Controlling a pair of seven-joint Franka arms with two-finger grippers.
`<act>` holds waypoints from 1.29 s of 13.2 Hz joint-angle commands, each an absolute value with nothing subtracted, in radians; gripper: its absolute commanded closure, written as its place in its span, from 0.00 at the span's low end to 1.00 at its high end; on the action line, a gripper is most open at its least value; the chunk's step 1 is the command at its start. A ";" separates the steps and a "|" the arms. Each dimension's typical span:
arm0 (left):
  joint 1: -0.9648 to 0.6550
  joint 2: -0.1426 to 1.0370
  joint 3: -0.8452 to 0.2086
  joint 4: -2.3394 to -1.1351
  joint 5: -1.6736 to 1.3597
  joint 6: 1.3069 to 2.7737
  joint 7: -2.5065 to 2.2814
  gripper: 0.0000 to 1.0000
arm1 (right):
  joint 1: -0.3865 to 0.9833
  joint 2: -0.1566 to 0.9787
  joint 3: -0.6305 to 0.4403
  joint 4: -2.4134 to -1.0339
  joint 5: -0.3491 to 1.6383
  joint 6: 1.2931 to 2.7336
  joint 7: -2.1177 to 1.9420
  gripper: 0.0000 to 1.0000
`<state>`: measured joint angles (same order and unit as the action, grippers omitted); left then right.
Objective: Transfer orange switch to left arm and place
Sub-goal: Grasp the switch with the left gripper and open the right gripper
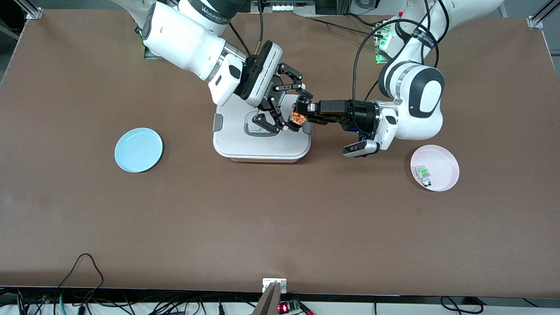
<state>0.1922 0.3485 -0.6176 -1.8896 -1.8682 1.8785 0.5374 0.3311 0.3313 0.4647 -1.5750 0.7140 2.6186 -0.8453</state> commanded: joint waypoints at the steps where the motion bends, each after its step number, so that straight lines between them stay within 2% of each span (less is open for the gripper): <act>1: 0.215 0.322 -0.629 -1.914 -1.887 1.859 0.563 1.00 | 0.336 0.310 0.471 -1.588 0.735 2.634 -0.780 0.00; 6: 0.216 0.333 -0.626 -1.913 -1.879 1.858 0.557 1.00 | 0.334 0.287 0.457 -1.568 0.733 2.628 -0.773 0.00; 9: 0.222 0.334 -0.621 -1.911 -1.795 1.858 0.546 1.00 | 0.333 0.272 0.414 -1.555 0.736 2.614 -0.775 0.00; 17: 0.258 0.386 -0.534 -1.902 -1.395 1.876 0.528 1.00 | 0.331 0.247 0.186 -1.558 0.736 2.362 -0.769 0.00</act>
<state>0.2260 0.3668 -0.5398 -1.9071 -1.4924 1.8880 0.5335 0.3274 0.2589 0.2333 -1.5553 0.7142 2.4050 -0.7807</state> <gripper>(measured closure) 0.656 0.000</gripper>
